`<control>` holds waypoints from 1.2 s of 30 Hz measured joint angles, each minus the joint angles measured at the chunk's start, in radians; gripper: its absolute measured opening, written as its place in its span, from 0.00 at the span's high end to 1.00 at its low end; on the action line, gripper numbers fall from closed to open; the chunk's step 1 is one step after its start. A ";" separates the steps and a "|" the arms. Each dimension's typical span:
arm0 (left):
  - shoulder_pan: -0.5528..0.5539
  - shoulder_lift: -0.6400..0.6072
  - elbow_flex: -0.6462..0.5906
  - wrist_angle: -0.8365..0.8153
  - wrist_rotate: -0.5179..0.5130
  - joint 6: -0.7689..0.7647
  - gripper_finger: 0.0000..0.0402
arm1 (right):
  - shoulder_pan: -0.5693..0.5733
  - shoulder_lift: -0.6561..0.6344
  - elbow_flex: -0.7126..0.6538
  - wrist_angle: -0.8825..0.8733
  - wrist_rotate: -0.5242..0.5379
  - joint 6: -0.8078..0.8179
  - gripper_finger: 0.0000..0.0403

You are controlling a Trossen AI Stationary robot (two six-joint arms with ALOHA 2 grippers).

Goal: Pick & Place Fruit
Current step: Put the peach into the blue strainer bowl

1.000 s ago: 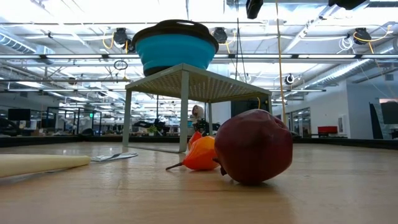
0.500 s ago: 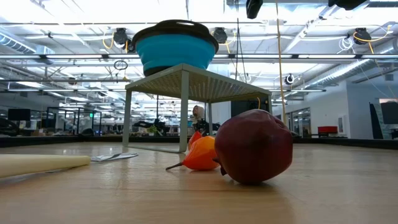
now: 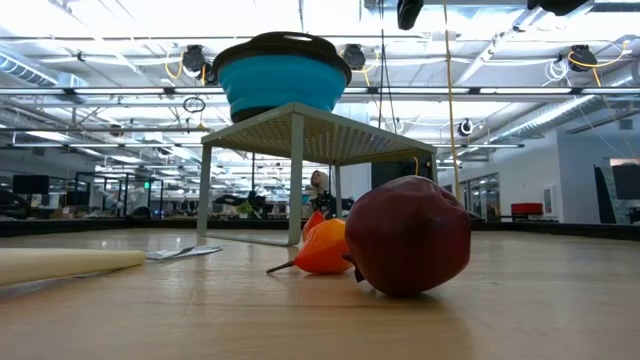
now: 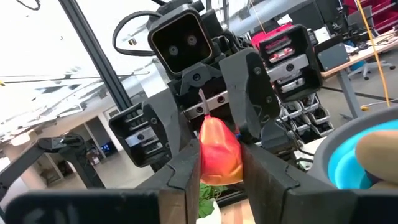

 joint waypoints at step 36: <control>0.006 -0.063 0.000 -0.112 -0.007 -0.032 0.65 | 0.001 0.002 0.002 0.013 -0.006 -0.004 0.77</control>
